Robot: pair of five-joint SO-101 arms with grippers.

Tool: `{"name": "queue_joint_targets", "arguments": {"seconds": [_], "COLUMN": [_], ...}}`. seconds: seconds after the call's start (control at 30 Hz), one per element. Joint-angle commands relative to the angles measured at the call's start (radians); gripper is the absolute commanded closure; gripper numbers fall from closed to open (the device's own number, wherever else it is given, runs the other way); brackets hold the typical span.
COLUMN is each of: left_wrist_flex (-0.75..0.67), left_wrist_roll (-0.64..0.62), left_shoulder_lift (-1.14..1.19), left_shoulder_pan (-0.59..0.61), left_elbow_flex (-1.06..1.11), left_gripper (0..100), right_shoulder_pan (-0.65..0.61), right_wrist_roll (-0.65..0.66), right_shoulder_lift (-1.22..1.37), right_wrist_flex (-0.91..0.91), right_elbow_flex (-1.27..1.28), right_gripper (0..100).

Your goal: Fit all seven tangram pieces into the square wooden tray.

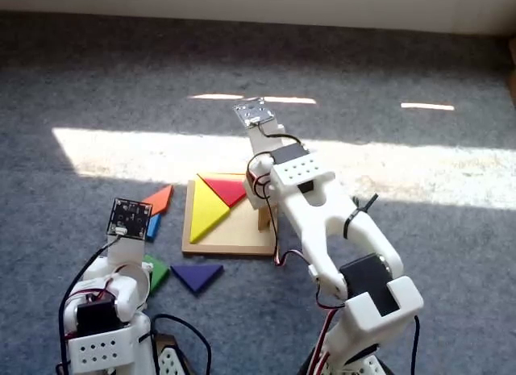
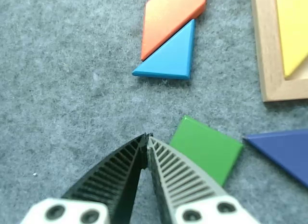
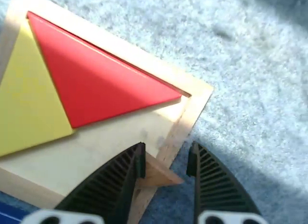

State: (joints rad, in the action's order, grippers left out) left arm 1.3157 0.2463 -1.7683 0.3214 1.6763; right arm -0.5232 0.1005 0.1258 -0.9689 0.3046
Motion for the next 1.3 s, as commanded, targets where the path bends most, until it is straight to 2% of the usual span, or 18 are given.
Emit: {"name": "queue_joint_targets", "arguments": {"seconds": [0.0,0.13,0.43,0.53,0.63,0.8,1.03,1.27], "left_wrist_flex": [0.006,0.006,0.006,0.006,0.006,0.006,0.006,0.006], "left_wrist_roll": [-0.006,-0.006,-0.006,-0.006,-0.006,-0.006,-0.006,-0.006], "left_shoulder_lift": [-0.022,-0.022,-0.022,-0.022,-0.022,-0.022,-0.022,-0.022], "left_shoulder_pan": [0.012,0.012,0.012,0.012,0.012,0.012,0.012,0.012], "left_elbow_flex": [0.021,0.021,0.021,0.021,0.021,0.021,0.021,0.021], "left_gripper": [99,99,99,99,99,99,99,99], "right_shoulder_pan": [0.012,0.012,-0.012,-0.038,-0.051,-0.047,-0.041,0.004], "right_wrist_roll": [0.012,0.012,0.012,0.014,0.014,0.014,0.014,0.017], "right_shoulder_lift": [-0.074,-0.076,-0.076,-0.076,-0.076,-0.068,-0.059,0.007], "right_wrist_flex": [0.012,0.007,-0.166,-0.196,-0.196,-0.186,-0.036,-0.002], "right_elbow_flex": [-0.058,-0.056,-0.059,-0.059,-0.059,-0.054,-0.008,0.001], "right_gripper": [85.0,85.0,85.1,90.3,95.1,95.2,95.2,95.2]}}
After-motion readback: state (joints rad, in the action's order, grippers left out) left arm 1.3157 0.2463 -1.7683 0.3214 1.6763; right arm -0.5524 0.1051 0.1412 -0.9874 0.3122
